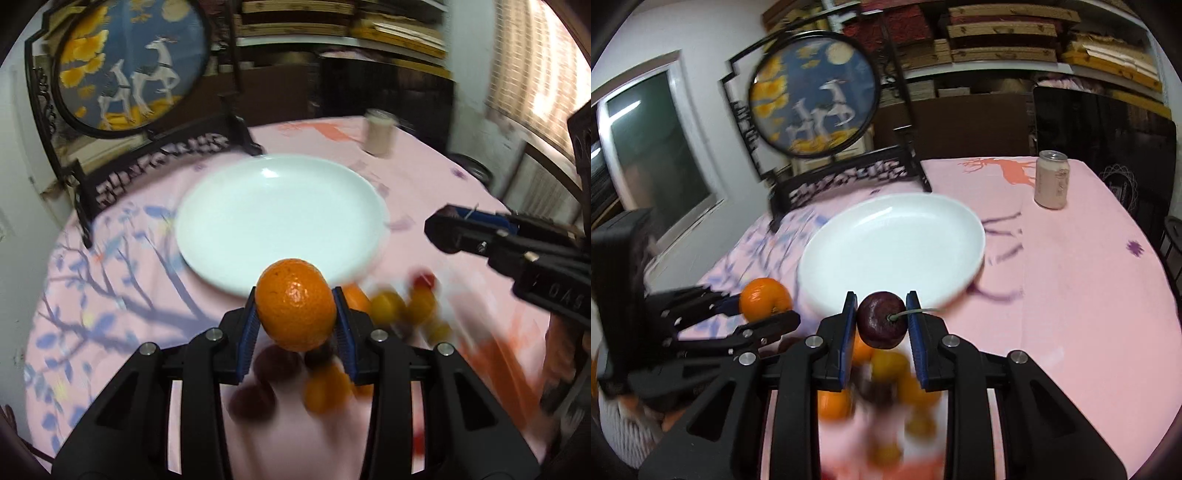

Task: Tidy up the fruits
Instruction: 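Carry the orange and cherry over the white plate and open both grippers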

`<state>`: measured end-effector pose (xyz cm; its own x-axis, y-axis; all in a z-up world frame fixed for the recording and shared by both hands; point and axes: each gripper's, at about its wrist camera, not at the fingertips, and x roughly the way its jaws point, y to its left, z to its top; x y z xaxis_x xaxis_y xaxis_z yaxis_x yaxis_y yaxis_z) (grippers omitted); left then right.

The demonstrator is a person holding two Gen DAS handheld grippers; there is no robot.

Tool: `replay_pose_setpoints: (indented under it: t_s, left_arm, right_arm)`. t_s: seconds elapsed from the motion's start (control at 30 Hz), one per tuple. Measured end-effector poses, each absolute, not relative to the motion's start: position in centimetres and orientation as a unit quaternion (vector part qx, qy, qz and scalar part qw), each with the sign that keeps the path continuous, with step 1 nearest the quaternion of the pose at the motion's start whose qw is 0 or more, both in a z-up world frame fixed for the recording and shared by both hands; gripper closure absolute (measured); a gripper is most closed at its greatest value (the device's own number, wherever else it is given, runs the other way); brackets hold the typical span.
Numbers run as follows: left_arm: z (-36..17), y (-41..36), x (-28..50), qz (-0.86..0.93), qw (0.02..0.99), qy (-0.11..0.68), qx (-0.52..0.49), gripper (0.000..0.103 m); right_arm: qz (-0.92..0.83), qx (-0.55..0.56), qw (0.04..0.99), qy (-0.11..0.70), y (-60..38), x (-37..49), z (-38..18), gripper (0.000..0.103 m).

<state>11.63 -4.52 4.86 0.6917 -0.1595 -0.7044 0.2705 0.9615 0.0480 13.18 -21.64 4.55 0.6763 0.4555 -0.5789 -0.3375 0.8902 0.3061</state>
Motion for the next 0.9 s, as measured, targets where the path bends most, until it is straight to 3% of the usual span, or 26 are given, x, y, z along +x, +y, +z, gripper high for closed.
replay_pose_setpoints:
  t_s: [0.2,0.27,0.3,0.33,0.47,0.57,0.63,0.73,0.9]
  left_arm:
    - [2.3,-2.7,18.2,-0.074,0.909,0.408,0.033,0.063]
    - [1.7,-2.2,18.5,-0.074,0.909,0.41,0.023,0.054]
    - [1.6,-2.0,18.5,-0.076,0.909,0.408,0.022,0.043]
    - [1.5,-1.8,18.4,-0.08,0.911,0.404,0.02,0.037]
    - [1.2,-1.5,18.6,-0.086,0.91,0.405,0.019,0.034]
    - [1.0,-1.1,18.4,-0.07,0.913,0.402,0.024,0.032]
    - [1.1,-0.7,18.0,-0.056,0.916,0.397,0.028,0.027]
    - [1.7,0.3,17.0,-0.05,0.921,0.387,0.015,0.018]
    - [2.2,0.8,13.6,-0.046,0.929,0.367,0.03,0.012]
  right_arm:
    - [0.197,0.073,0.904,0.372,-19.0,18.2,2.1,0.075]
    - [0.186,0.057,0.906,0.376,-18.7,18.5,1.5,0.058]
    - [0.181,0.053,0.91,0.368,-18.9,18.4,1.4,0.049]
    - [0.18,0.054,0.914,0.361,-19.3,18.3,1.3,0.048]
    - [0.19,0.061,0.912,0.358,-19.8,18.0,1.5,0.048]
    - [0.198,0.066,0.912,0.354,-20.3,17.0,2.0,0.03]
    - [0.183,0.058,0.926,0.326,-20.9,15.4,3.1,0.002]
    - [0.176,0.032,0.943,0.281,-21.2,12.8,4.6,0.001]
    - [0.172,0.023,0.948,0.267,-22.6,9.2,4.1,0.001]
